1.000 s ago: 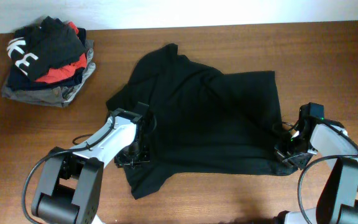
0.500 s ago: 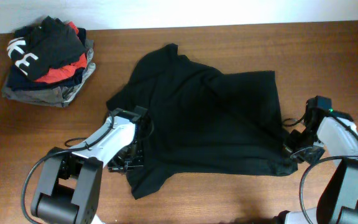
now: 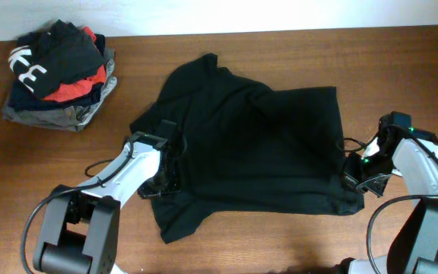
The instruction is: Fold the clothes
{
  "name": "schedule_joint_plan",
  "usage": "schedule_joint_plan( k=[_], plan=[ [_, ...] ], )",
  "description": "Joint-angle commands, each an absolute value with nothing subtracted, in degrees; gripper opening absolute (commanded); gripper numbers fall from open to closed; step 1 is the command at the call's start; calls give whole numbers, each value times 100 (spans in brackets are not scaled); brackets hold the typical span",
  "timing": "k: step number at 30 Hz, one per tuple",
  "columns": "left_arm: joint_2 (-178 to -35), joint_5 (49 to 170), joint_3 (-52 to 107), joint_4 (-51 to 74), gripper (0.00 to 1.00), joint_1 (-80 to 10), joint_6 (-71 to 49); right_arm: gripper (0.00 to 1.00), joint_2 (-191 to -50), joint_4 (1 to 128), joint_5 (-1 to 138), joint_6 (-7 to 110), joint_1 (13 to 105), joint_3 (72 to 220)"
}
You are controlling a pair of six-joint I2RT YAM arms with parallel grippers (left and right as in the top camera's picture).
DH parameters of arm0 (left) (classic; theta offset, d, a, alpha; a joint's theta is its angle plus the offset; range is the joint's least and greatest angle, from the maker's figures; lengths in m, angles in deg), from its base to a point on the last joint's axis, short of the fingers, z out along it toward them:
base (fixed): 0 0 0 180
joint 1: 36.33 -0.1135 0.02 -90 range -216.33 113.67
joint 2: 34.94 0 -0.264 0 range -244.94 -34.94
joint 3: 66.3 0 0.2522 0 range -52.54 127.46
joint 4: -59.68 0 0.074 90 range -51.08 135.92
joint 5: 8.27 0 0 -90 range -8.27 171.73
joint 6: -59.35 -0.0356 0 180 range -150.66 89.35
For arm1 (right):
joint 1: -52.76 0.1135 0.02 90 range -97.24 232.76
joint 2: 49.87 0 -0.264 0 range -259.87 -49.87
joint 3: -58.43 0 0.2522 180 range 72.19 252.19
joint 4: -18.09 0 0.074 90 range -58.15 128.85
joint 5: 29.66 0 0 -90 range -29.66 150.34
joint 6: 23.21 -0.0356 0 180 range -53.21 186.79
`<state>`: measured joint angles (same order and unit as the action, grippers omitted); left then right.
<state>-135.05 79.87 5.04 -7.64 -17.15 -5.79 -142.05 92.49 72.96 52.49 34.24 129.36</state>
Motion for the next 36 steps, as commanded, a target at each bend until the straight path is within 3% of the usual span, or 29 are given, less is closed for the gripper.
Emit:
schedule_joint_plan(
  k=[1, 16, 27, 36],
  plan=[
    [-13363, 8314, 489, -609, 1, -1693, -787, 4, -14061, 9221, 7624, 5566, 3664, 12824],
    [-13569, 8306, 469, -255, 1, -1700, -911, 8, -14135, 8255, 7606, 5358, 4110, 11825],
    [-13997, 8214, 461, -117, 1, -1700, -911, 9, -14135, 8154, 6726, 4471, 4106, 11441],
    [-14089, 7598, 463, -819, 1, -1990, -284, 9, -14135, 8132, 6348, 3929, 4101, 11419]
  ],
)
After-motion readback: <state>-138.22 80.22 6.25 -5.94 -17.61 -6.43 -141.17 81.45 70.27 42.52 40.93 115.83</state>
